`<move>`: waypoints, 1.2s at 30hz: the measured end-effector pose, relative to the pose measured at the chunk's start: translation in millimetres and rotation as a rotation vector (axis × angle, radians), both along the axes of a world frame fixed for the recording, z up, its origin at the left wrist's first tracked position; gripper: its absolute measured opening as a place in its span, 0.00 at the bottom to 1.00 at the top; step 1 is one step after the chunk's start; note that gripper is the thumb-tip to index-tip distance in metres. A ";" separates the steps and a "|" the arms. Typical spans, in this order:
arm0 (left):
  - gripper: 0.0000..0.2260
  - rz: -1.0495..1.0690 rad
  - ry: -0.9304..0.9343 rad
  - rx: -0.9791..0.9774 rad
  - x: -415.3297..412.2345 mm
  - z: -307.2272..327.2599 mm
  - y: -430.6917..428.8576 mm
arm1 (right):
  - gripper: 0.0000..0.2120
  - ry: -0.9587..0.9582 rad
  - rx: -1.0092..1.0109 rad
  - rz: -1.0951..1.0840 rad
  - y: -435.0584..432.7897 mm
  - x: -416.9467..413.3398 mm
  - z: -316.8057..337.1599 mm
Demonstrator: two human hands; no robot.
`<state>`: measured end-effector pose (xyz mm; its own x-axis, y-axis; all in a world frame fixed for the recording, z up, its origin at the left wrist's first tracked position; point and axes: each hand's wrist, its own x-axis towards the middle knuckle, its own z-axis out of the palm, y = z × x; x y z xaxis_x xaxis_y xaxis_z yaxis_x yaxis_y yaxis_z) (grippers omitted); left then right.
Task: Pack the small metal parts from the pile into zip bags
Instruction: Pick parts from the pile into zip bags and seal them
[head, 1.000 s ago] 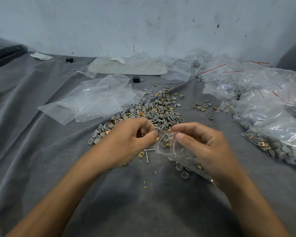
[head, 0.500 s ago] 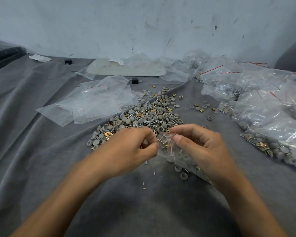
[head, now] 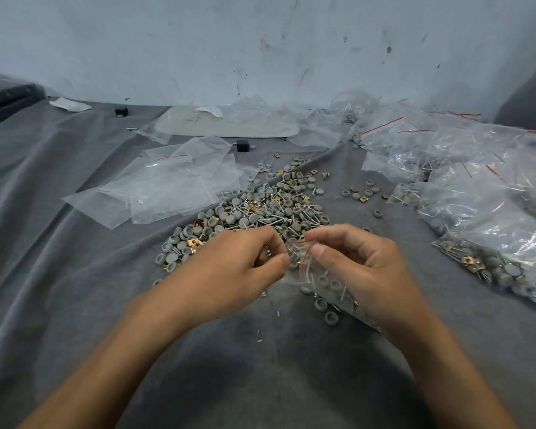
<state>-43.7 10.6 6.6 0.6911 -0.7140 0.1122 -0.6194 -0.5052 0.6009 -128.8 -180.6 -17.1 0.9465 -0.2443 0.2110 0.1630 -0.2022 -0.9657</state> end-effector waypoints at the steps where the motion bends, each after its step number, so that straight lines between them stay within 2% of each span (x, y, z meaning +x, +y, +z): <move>1: 0.06 -0.007 -0.017 0.008 -0.4 -0.8 -0.2 | 0.08 -0.001 0.001 -0.003 0.4 0.2 0.3; 12: 0.06 -0.050 -0.089 0.026 3.4 -5.9 -0.6 | 0.07 -0.001 -0.013 0.003 -0.5 -1.4 2.0; 15: 0.06 -0.076 -0.005 -0.100 6.9 -6.2 -0.3 | 0.07 -0.011 -0.003 0.003 -1.4 -1.6 2.1; 20: 0.02 0.045 0.033 -0.261 24.4 -6.9 10.5 | 0.07 -0.012 0.006 0.004 -2.9 -1.7 2.1; 22: 0.02 0.091 0.018 -0.207 30.4 -10.7 15.4 | 0.07 -0.014 -0.002 0.003 -2.9 -1.7 2.2; 30: 0.06 0.110 -0.140 0.334 28.1 -35.0 9.1 | 0.08 -0.016 0.023 0.007 -2.2 -1.6 2.1; 36: 0.11 0.103 -0.150 0.366 27.0 -40.2 5.0 | 0.08 -0.015 0.037 0.010 -2.3 -2.3 2.6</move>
